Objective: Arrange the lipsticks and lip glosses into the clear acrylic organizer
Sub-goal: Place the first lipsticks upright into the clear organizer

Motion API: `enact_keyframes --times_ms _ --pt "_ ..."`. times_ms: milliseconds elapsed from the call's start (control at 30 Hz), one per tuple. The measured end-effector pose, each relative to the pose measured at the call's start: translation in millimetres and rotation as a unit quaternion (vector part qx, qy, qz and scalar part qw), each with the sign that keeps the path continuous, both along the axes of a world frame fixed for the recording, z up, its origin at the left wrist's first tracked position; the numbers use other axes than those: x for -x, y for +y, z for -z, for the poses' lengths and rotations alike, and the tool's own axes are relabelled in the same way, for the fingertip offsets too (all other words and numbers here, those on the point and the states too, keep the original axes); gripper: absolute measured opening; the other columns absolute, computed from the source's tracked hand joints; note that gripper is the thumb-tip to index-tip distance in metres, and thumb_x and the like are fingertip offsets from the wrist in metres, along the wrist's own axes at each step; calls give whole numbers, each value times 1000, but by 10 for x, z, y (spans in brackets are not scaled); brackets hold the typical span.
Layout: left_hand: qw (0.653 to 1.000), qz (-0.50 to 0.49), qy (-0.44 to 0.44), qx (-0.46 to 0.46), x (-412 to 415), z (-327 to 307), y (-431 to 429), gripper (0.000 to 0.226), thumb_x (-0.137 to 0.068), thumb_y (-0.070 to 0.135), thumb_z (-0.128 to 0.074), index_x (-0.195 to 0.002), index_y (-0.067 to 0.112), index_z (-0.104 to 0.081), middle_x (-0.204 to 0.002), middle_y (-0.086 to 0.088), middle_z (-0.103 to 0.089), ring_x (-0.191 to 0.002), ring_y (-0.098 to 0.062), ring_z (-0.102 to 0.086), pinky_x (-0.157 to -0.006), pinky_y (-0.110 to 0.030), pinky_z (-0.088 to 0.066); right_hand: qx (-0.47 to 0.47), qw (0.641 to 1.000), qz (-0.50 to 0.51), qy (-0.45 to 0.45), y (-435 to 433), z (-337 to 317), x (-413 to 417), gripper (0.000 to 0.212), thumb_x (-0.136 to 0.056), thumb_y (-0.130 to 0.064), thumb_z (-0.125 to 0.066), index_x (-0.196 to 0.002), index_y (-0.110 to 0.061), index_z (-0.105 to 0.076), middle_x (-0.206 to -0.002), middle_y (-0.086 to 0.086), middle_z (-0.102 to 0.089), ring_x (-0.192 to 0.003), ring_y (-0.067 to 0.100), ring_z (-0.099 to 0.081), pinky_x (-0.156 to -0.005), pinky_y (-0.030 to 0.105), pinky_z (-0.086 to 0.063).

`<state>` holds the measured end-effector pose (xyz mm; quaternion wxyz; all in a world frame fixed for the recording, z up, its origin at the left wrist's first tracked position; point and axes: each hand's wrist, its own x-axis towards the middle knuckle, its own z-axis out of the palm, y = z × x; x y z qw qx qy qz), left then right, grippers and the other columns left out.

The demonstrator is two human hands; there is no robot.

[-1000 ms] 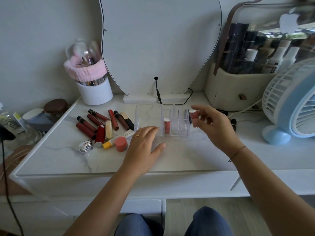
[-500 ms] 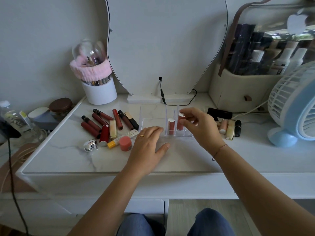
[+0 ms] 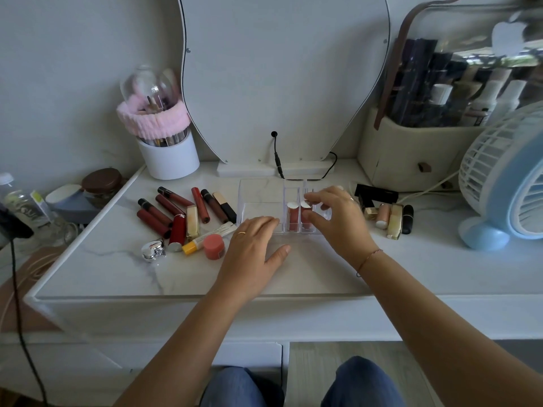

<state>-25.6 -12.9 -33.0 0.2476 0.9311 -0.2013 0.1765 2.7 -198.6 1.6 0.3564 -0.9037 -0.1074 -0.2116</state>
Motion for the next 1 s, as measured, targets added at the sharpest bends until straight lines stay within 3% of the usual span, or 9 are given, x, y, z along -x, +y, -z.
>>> enact_keyframes --times_ms 133,267,367,567,667,833,900,1000 --pt "1000 0 9 3 9 -3 2 55 -91 44 -47 -138 18 -39 -141 2 -41 -132 -15 -30 -107 -25 -18 12 1000 -1 14 -178 -5 50 47 -82 -27 -69 -126 -18 -58 -109 -4 -55 -95 11 -51 -85 17 -39" --pt "1000 2 11 2 7 2 5 55 -91 44 -47 -138 18 -39 -141 2 -42 -132 -15 -30 -106 -23 -17 48 997 50 25 -698 -1 146 56 -73 -31 -77 -125 -18 -59 -123 5 -55 -114 25 -52 -103 45 -40" --pt "1000 1 13 5 -2 5 -1 54 -91 42 -49 -137 17 -40 -140 1 -43 -131 -17 -32 -107 -25 -20 75 989 99 80 -1110 36 237 67 -69 -35 -80 -129 -19 -55 -133 6 -51 -120 28 -50 -105 54 -36" --pt "1000 -3 10 5 6 3 2 53 -90 40 -51 -136 16 -42 -138 1 -45 -130 -17 -35 -107 -26 -22 116 980 84 139 -1455 130 254 82 -69 -41 -79 -139 -18 -43 -144 8 -46 -134 26 -39 -113 39 -28" --pt "1000 -6 13 5 11 -4 -3 52 -90 39 -52 -136 16 -42 -139 1 -45 -130 -17 -35 -107 -26 -23 123 980 77 138 -1481 144 224 81 -69 -46 -77 -139 -24 -42 -143 6 -47 -134 26 -39 -112 38 -28" --pt "1000 -5 17 6 20 -13 -6 52 -90 38 -52 -136 16 -42 -139 0 -45 -130 -18 -35 -108 -28 -24 150 977 105 104 -1308 170 290 66 -53 -73 -63 -113 -54 -43 -119 -7 -50 -126 23 -36 -105 39 -16" --pt "1000 -5 16 7 22 -19 -9 52 -90 37 -53 -136 15 -43 -138 0 -45 -130 -18 -36 -109 -28 -24 158 978 101 90 -1243 200 338 68 -47 -82 -53 -108 -55 -41 -106 -12 -42 -119 20 -35 -95 32 -13" --pt "1000 -7 14 6 24 -23 -12 51 -90 36 -54 -135 14 -44 -138 -1 -46 -130 -19 -36 -109 -29 -25 195 973 106 70 -1210 239 365 81 -43 -93 -43 -111 -48 -48 -102 -13 -37 -114 20 -34 -92 30 -13"
